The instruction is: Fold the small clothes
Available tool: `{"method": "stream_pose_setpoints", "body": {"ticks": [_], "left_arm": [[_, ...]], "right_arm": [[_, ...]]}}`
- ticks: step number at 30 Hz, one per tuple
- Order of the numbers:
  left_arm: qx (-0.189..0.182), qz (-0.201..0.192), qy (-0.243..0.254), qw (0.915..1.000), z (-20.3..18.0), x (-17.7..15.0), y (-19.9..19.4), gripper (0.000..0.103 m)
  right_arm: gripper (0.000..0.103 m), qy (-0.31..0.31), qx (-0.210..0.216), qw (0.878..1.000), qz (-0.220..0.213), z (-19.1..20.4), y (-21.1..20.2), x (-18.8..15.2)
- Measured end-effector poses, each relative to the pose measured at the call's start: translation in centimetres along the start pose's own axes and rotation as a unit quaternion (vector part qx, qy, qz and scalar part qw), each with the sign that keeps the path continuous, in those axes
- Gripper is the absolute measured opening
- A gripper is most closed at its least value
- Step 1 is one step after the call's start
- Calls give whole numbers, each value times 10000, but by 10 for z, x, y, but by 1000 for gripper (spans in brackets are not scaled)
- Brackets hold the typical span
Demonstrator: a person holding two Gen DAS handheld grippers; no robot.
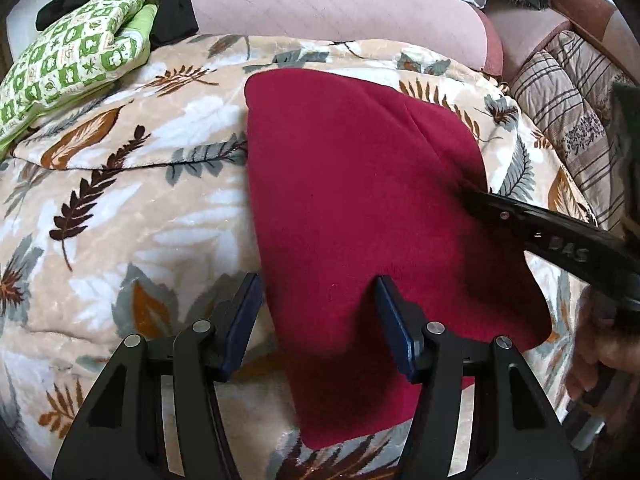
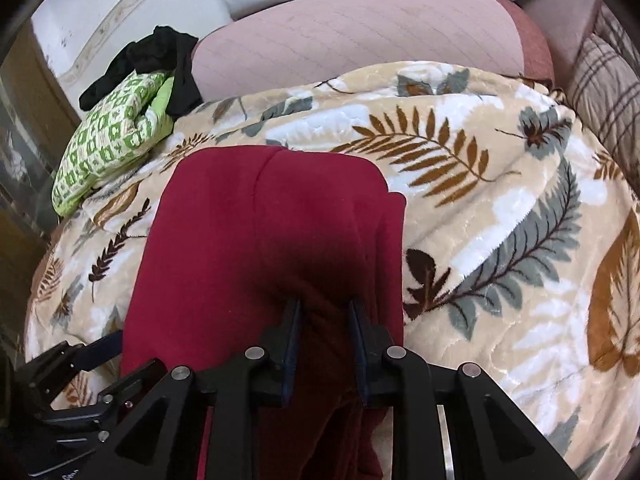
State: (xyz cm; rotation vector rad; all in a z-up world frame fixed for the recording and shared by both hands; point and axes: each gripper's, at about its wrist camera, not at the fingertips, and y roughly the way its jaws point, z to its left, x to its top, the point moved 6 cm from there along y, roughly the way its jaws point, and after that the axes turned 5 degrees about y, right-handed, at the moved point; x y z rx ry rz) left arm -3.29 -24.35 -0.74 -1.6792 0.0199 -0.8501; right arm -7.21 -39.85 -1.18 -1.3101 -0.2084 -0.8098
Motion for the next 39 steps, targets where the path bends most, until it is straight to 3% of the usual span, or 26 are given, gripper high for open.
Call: {"method": "stream_pose_setpoints", "body": {"ticks": [7,15,19,28,33,39], "left_arm": [[29,4,-17,10000,-1,-2,2,59],[50,27,-22,10000,-1,-2,4,62],[-4,44,-98,9999,1,-2,6,63],[-11,64,-140,9999,1,-1,1,63],[-85,13,-140,9999,2,2,-8,63],[-302,-94,-470,9984,17,17,-14,63]], "right_arm": [[25,-130,80,9994,-323,20,-27,14],[26,-37,-407,9992,-19,4,14,23],[38,315,-186,9993,86,-14,32,17],[41,212,-239,9995,37,-6,13,16],[42,-156,-174,9996,-140,12,-9,17],[52,-59,-250,9995,-161,1,-18,11]]}}
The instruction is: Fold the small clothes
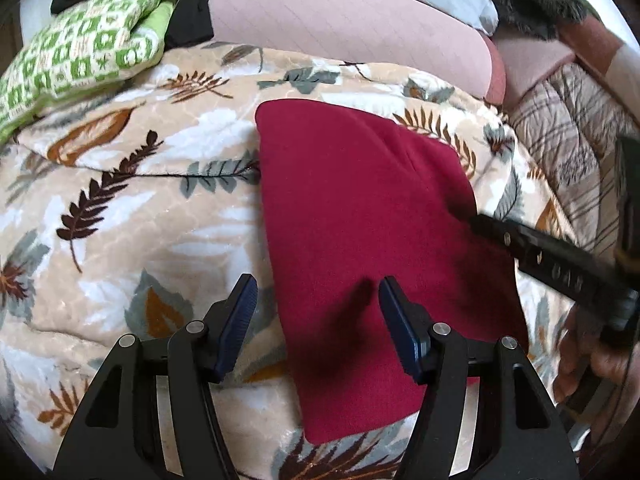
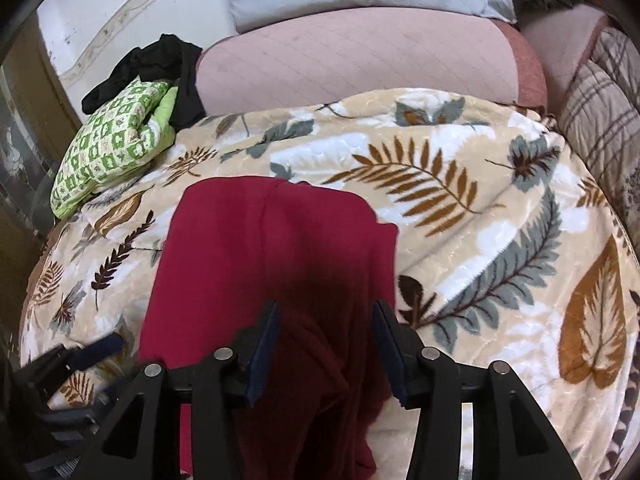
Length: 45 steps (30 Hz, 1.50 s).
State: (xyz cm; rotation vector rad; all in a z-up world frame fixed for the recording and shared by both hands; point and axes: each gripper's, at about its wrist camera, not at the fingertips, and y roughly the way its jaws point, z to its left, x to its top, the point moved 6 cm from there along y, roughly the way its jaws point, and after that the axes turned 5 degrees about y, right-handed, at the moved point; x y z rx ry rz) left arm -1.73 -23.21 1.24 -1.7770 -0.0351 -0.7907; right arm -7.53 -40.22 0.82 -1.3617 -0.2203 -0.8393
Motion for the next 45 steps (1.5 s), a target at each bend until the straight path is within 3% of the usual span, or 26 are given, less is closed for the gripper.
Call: {"method": "stream_pose_setpoints", "body": {"ticks": [2,4,7,8,13,16,18,20,21,24,26,28,32,35,37,38,42,45], "left_arm": [[-121,100,-171,9997,5,1,6,63],[-343,188,-363,9986,9,1,13,64],[-761,276,-723,9941,15,0,26,80],[-893,300,-847,9919,16,-1,31,81],[-1319,526,-1106,9837,15,0,58,85],[-1361,415,-1127,9834,11,6,65,85],[-1315,387,-913,9864,3,7,63,75],[-1228,286,-730,9893,1,7,53,62],[-1231,257,-660,9899,1,7,47,56],[-1477,340,-629,9864,1,-4,18,53],[-1360,361,-526,9887,0,-17,-5,53],[-1368,337,-428,9891,6,-33,-28,53],[-1139,618,-338,9910,19,-74,-43,53],[-854,734,-239,9934,28,-95,-34,57],[-791,619,-257,9946,30,-94,-43,59],[-729,582,-216,9954,30,-92,-48,59],[-201,271,85,9994,32,-83,-67,59],[-25,217,93,9997,33,-80,-67,59]], "right_arm": [[63,134,51,9999,76,-8,6,-2],[67,273,175,9994,146,-16,10,-6],[74,443,389,9981,172,-22,16,-9],[77,503,494,9973,209,-25,21,-10],[82,844,1019,9905,381,-30,45,-11],[82,1099,1432,9823,499,-28,56,-11],[62,1073,1595,9800,504,-22,55,-11],[49,815,1342,9867,427,-14,45,-9],[46,717,1260,9886,397,-12,40,-8],[40,617,1121,9913,318,-7,15,-8],[33,602,1430,9874,317,2,-6,-13],[32,491,1579,9857,329,14,-22,-23],[32,322,1517,9860,619,37,-38,-66],[36,325,1193,9885,872,41,-30,-99],[48,543,1064,9894,823,37,-33,-104],[48,576,983,9907,740,35,-40,-102],[48,-182,539,9984,-28,52,-83,-81],[48,-728,787,9942,-100,83,-86,-74]]}}
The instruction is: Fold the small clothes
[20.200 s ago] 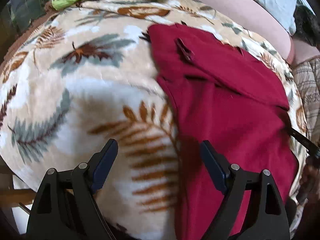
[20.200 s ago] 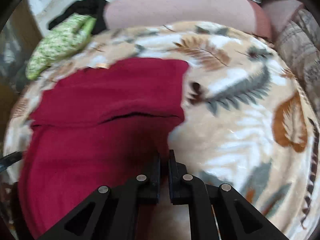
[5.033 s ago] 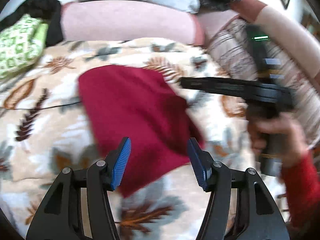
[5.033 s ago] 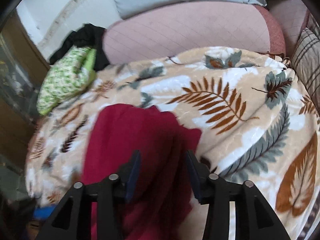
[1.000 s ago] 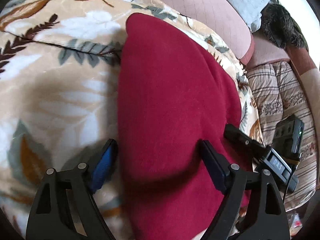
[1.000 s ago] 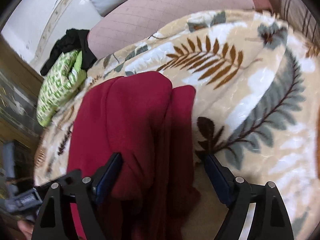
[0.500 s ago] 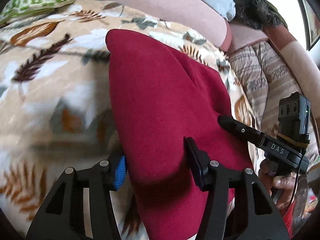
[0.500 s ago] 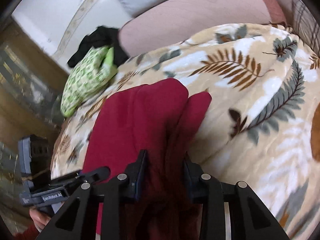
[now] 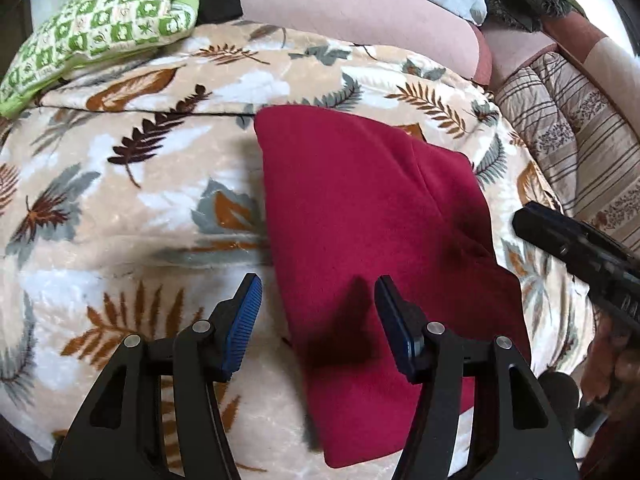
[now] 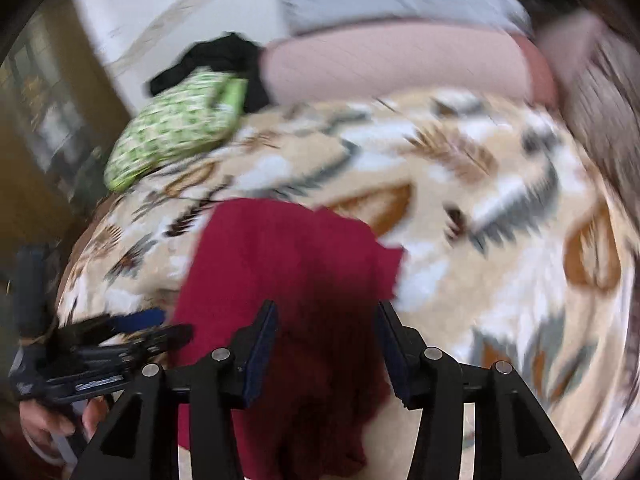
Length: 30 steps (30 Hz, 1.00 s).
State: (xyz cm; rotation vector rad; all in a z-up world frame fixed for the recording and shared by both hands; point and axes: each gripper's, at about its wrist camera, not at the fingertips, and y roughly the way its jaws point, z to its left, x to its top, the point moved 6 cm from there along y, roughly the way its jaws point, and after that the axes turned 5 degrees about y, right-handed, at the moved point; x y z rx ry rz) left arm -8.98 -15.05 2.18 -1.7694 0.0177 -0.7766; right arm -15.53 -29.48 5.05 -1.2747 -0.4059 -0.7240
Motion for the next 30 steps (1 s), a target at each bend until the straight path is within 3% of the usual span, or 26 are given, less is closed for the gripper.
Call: {"method": "stream_pose_setpoints", "body": {"ticks": [3,6,8,15,20,30], "left_arm": [[234,-69,106,9996,-2,1,1,59],[406,-146,188,9989,-2,1,-1,59],[491,-184,179,9985,-2,2,-1,59],[663,-330,101,9972,-5,2,-9,59],[684,-341,71,9970,-10,-1,-14,59],[803,-619,62,9948,-19,-4,-38,59]], "right_arm": [[47,-211,36,9995,224,11,21,-6],[43,-573,-769,9938,559,-6,52,-30],[43,-538,-900,9928,583,-19,63,-41],[46,-291,-752,9960,385,-15,34,-37],[47,-232,-874,9959,22,4,7,-34],[47,-49,-1013,9946,-201,15,-12,-34]]}}
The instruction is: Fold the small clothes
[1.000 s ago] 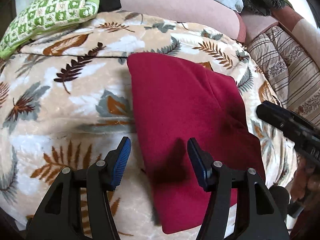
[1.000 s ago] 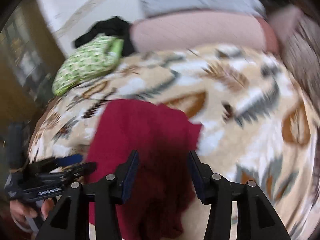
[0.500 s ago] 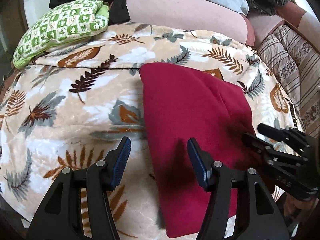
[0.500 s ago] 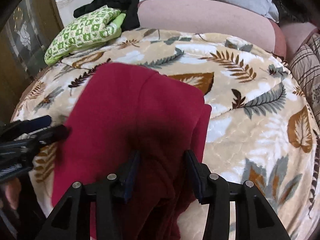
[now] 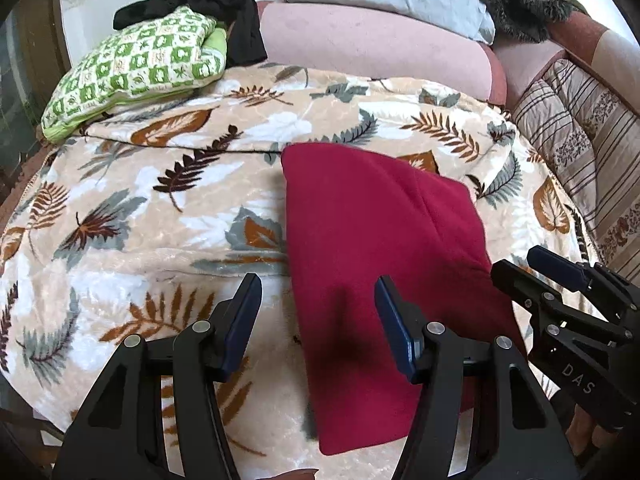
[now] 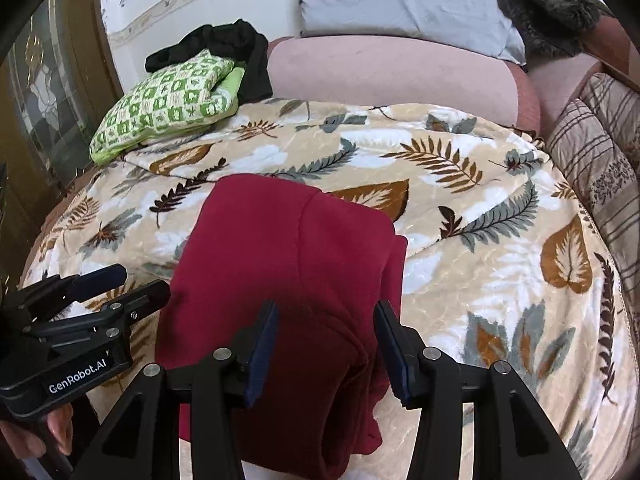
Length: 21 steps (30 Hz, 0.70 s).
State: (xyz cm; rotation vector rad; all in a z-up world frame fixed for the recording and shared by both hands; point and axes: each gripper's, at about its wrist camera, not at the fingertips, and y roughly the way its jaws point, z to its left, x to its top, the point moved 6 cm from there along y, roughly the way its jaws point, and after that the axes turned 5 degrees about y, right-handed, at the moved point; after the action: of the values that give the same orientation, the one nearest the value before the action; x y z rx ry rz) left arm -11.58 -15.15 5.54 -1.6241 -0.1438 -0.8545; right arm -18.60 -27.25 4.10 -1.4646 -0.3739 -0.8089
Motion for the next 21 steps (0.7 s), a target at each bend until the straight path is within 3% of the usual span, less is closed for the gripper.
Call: {"method": "stream_pose_setpoints", "body": {"ticks": [21], "left_arm": [[121,-180,82,9997,-6,-5,-19,59]], "right_arm": [[58,66,-54,9998,-160,5,-20,0]]}}
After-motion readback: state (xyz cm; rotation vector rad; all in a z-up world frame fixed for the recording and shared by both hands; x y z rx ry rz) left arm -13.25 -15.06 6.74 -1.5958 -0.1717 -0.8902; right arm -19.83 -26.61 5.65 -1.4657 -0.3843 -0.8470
